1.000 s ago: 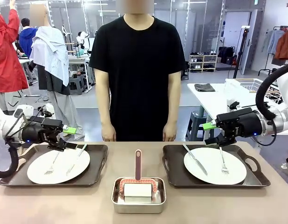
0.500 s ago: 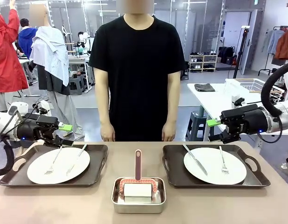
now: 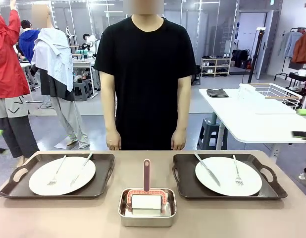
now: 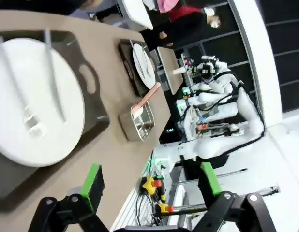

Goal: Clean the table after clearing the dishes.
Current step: When the left (or right) Handle tray is removed, use the left hand (or right hand) to clean the left (or right) side of the table with the Lint Roller.

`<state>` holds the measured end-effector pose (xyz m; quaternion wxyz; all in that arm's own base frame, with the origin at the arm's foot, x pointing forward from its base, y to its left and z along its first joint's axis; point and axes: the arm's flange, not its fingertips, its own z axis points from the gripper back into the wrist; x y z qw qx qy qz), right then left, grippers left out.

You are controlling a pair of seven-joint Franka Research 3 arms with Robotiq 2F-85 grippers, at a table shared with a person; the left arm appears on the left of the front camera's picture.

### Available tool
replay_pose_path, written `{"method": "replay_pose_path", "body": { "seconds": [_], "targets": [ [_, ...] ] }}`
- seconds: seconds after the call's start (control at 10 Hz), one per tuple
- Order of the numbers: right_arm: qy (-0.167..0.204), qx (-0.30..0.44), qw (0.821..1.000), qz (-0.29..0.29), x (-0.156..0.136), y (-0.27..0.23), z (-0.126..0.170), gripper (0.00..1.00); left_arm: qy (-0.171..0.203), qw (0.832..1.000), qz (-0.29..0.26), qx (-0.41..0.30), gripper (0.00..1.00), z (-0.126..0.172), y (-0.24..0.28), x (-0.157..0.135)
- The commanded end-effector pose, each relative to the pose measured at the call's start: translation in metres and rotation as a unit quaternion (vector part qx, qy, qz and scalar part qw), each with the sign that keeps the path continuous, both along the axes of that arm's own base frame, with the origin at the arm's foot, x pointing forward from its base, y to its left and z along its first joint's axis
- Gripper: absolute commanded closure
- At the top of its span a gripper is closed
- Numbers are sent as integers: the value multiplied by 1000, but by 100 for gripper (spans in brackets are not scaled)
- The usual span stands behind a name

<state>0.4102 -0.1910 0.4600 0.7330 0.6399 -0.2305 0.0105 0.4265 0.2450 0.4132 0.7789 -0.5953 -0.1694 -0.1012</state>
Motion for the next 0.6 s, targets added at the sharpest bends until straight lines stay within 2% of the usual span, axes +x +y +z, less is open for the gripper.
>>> {"method": "replay_pose_path", "body": {
  "seconds": [0.0,0.1,0.2,0.3,0.5],
  "targets": [
    [10,38,999,-11,-4,-56,-8,0,-24,998,-34,-45,0,-1,73,-8],
    [9,40,999,-20,-20,-96,-15,0,-42,998,-19,-35,0,-4,130,-35],
    [19,42,998,-40,-36,-132,-22,0,-43,999,2,-1,0,-9,176,-62],
    [28,31,998,-51,-57,-163,-26,0,-35,998,43,-5,0,-17,216,-88],
    [23,26,998,-53,-91,-194,-34,0,-31,992,121,-27,0,-25,255,-120]
  ]
}}
